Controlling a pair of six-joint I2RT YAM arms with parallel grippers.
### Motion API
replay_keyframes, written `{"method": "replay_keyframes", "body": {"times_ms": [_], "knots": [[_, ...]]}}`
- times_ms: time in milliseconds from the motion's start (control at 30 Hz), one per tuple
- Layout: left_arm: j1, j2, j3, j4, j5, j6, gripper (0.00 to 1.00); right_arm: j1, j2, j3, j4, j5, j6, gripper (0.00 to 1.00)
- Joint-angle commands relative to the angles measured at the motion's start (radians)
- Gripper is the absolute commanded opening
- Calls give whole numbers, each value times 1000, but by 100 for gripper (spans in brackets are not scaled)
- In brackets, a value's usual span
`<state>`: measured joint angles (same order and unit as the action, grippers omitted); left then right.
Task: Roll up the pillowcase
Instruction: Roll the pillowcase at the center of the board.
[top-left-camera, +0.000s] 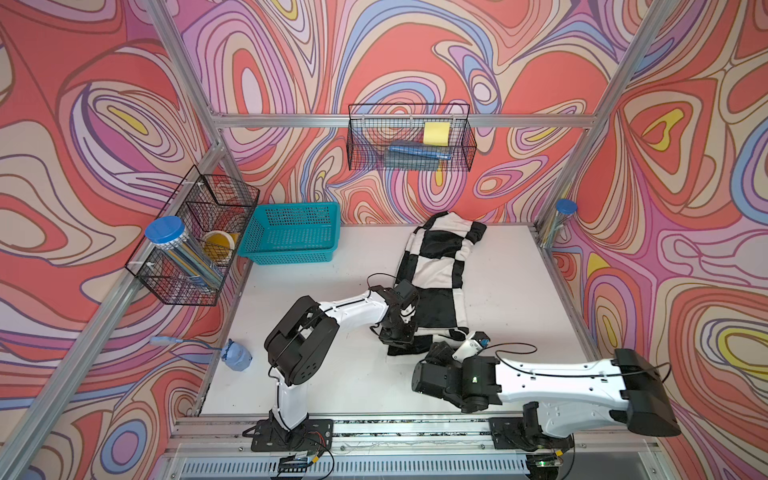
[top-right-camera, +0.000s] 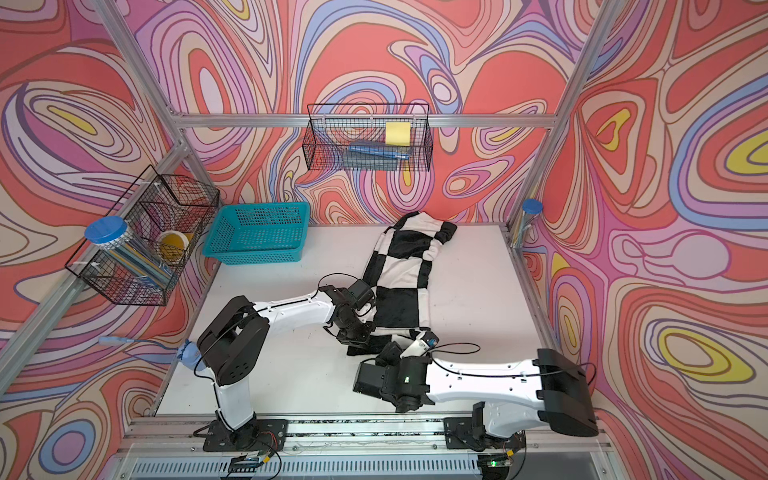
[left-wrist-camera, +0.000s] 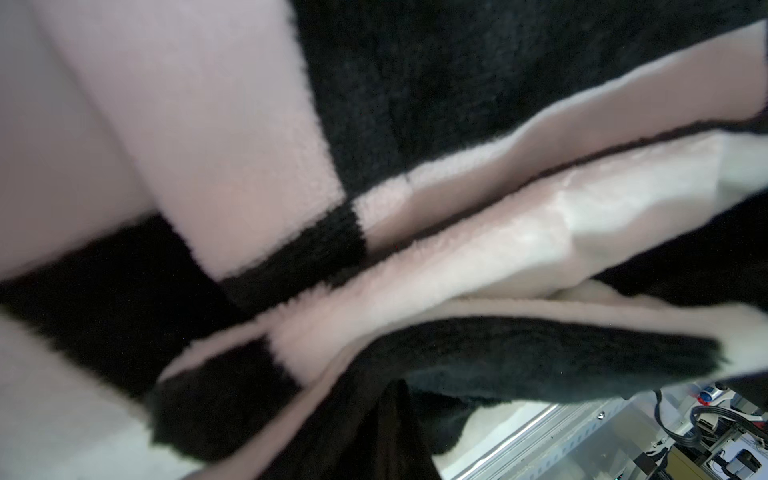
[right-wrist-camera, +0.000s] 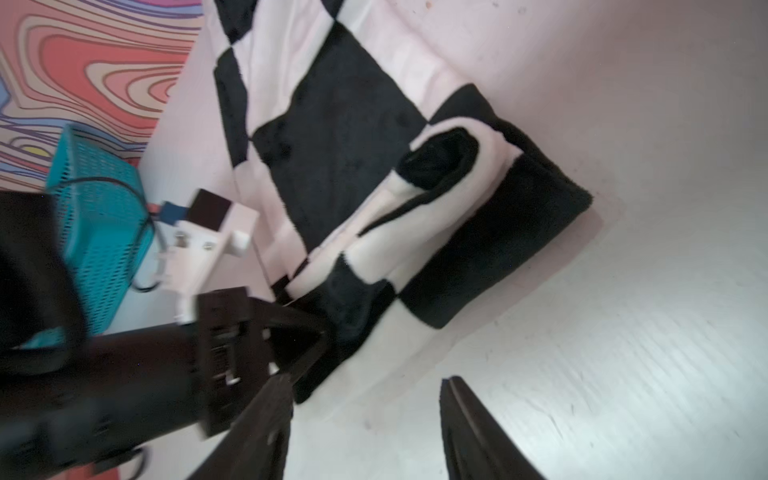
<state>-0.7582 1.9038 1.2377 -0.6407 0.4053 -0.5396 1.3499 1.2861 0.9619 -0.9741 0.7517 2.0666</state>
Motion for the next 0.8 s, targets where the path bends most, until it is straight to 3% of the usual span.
{"method": "replay_keyframes", "body": {"times_ms": [0,100,333,500,667,767], "knots": [[8,55,-2,-47,14,-5,0,-3,-95,42,-457,16,363,31],[8,89,-8,-53,51,-7,0,-6,-221,13,-570,20,390,25],[-66,158,-50,-19,150,-83,0,-5,-308,18,-649,3,352,31],[-125,146,-75,60,201,-204,0,-5,-349,-125,-434,-108,284,40],[-137,118,-61,82,180,-256,0,-5,-431,-343,-83,-254,258,52],[-128,152,-9,58,190,-251,0,-5,-380,-389,55,-351,247,57]]}}
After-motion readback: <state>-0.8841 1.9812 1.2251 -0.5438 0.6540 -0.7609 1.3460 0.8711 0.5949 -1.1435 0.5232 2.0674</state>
